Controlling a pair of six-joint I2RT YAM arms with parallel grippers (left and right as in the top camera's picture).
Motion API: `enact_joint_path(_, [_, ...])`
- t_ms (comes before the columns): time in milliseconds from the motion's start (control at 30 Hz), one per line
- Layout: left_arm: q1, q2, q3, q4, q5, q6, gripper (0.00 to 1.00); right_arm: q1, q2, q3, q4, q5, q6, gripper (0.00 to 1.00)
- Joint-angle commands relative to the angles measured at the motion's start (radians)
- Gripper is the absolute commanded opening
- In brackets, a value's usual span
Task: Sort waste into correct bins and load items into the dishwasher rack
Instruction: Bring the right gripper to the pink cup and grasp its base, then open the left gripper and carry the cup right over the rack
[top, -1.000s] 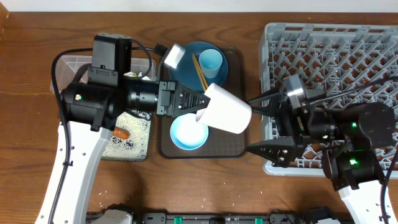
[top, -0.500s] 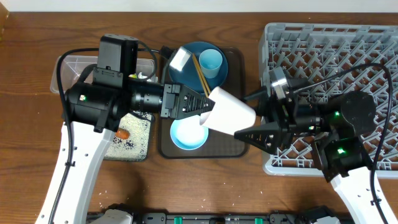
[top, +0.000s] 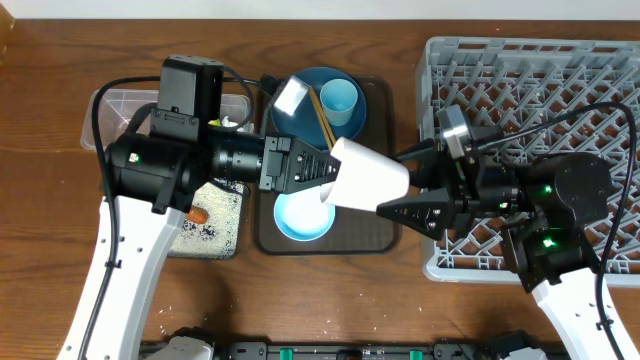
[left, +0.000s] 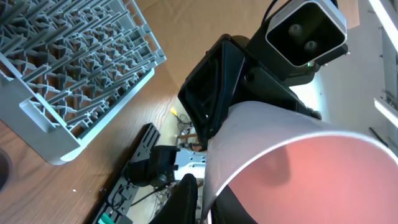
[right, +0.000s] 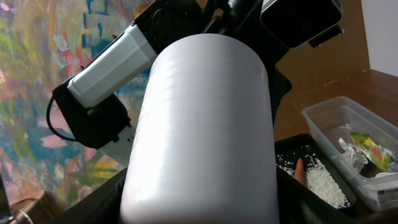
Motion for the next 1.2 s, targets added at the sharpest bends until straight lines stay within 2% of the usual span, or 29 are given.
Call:
enact_joint_path(0, [-0.002, 0.0, -0.005, -0.003, 0.012, 0.014, 0.12, 0.025, 0.0, 0.012, 0.006, 0.022, 0.007, 0.57])
enact_joint_path(433, [0.007, 0.0, -0.005, -0.002, 0.008, 0.026, 0.13, -0.02, 0.0, 0.012, 0.0, 0.006, 0.007, 0.46])
enact_joint_path(567, [0.023, 0.0, -0.005, -0.002, -0.055, 0.026, 0.13, -0.042, 0.0, 0.012, -0.001, -0.031, 0.007, 0.43])
enact_joint_path(667, [0.023, 0.0, -0.005, -0.002, -0.103, 0.025, 0.17, -0.056, 0.001, 0.012, -0.001, -0.052, 0.007, 0.41])
enact_joint_path(900, [0.034, 0.0, -0.005, -0.002, -0.126, 0.025, 0.17, -0.092, 0.001, 0.012, -0.013, -0.097, 0.007, 0.4])
enact_joint_path(1167, [0.06, 0.0, -0.005, -0.002, -0.126, 0.025, 0.17, -0.144, 0.001, 0.012, -0.125, -0.1, -0.042, 0.4])
